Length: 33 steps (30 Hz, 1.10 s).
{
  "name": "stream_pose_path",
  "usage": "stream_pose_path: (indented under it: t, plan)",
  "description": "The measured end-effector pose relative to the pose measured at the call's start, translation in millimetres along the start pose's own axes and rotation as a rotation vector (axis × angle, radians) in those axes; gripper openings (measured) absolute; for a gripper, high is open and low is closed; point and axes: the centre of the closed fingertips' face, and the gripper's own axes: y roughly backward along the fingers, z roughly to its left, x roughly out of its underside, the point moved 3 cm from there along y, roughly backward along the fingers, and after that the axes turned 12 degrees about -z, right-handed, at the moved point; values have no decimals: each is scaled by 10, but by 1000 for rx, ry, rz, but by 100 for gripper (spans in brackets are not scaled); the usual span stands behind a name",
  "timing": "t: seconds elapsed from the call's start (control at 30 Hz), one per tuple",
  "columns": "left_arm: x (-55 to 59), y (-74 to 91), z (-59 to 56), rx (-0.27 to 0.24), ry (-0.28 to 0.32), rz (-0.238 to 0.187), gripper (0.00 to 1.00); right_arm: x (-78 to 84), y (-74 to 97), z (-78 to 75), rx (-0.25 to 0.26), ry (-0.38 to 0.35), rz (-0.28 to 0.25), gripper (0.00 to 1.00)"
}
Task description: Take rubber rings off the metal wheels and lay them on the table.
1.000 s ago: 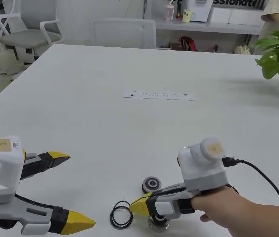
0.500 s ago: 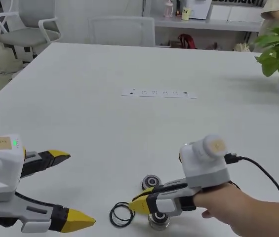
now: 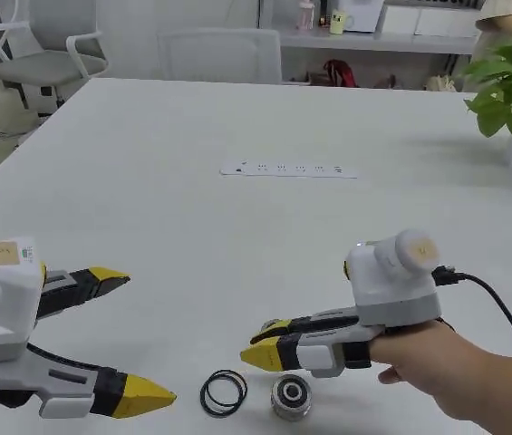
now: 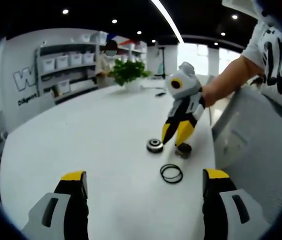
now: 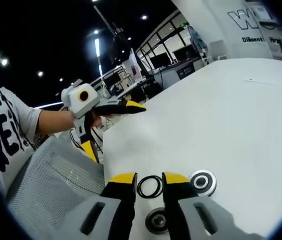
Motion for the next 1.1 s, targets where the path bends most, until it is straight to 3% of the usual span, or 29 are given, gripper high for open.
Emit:
stream_pose_path:
  t: [0.37, 1.1]
  plan:
    - [-81, -76, 31, 9, -11, -8, 97, -216, 183, -123, 47, 20, -87, 24]
    - [-240, -285, 54, 36, -23, -35, 95, -362, 398, -304, 111, 128, -129, 30]
